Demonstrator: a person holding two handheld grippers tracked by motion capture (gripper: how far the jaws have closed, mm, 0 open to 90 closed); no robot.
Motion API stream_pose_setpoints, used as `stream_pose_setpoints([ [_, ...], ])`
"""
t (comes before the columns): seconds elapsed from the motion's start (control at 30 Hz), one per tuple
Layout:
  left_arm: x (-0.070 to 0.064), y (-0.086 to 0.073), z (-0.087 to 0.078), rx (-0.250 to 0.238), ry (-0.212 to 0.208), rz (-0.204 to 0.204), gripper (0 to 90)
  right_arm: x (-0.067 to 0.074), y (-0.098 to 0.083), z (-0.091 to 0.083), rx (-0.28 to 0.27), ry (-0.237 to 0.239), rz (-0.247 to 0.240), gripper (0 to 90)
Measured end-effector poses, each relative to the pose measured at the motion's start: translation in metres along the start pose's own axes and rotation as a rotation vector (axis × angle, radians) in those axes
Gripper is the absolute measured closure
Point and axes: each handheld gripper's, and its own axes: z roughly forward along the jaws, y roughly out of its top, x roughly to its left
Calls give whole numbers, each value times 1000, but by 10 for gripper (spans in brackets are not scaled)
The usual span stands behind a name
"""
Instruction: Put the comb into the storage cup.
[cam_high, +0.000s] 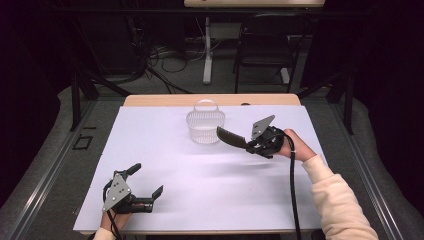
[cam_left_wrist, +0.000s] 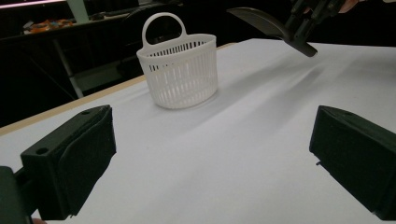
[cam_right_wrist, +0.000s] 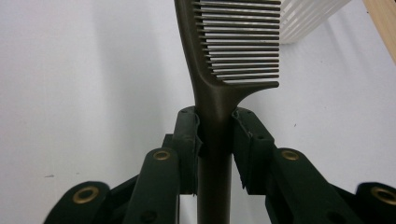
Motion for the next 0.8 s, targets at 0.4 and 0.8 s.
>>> stream_pose_setpoints([
  [0.4,0,0,1,-5,1,-5,2,-3,-3,0,-25,-16,41,721],
  [0.8,1,0,0,-5,3,-4,2,-9,-8,-1,-39,-51,80,721],
])
